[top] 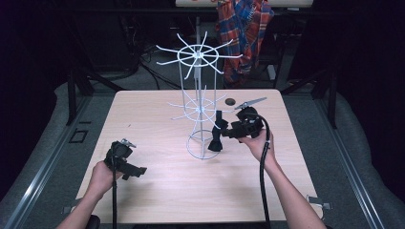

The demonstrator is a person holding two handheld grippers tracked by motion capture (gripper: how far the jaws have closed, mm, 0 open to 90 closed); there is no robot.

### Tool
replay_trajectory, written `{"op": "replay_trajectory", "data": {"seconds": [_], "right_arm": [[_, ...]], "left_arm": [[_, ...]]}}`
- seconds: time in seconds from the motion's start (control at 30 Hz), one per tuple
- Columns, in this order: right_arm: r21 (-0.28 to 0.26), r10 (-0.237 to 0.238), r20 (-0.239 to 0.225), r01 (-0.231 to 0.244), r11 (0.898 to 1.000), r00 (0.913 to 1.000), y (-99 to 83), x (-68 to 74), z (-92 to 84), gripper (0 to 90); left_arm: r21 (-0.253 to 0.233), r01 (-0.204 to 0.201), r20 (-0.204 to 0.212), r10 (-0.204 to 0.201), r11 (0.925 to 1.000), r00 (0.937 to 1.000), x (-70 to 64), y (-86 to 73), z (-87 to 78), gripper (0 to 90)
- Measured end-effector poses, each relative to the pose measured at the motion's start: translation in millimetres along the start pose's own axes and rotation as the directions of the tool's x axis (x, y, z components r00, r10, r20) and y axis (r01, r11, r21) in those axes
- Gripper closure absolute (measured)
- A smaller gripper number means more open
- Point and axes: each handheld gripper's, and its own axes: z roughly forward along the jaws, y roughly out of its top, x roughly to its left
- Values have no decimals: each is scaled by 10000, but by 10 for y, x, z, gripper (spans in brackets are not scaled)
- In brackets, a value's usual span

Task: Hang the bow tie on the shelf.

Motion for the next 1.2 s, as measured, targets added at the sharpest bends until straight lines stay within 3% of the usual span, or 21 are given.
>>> {"op": "replay_trajectory", "data": {"seconds": [0.3, 0.57, 0.87, 1.07, 1.2], "right_arm": [[29, -583, 867, 583, 9983, 9945, -29, 63, -163, 258], [209, -943, 1135, 925, 9955, 9891, -102, 84, -308, 159], [338, -872, 1424, 832, 9960, 9860, -236, 58, -468, 125], [539, -919, 1724, 837, 9950, 9807, -435, 19, -562, 72], [829, -856, 1650, 727, 9939, 9826, -600, -25, -588, 44]], "left_arm": [[-11, -23, 24, 23, 10000, 10000, -8, 3, -3, 9], [-48, 4, 27, -4, 10000, 10000, -9, -1, -8, 9], [-51, 11, 24, -11, 10000, 10000, -11, -3, -11, 8], [-49, -2, 32, 2, 10000, 10000, -18, -1, -9, 8], [-90, 23, 59, -23, 10000, 10000, -12, -1, -7, 8]]}}
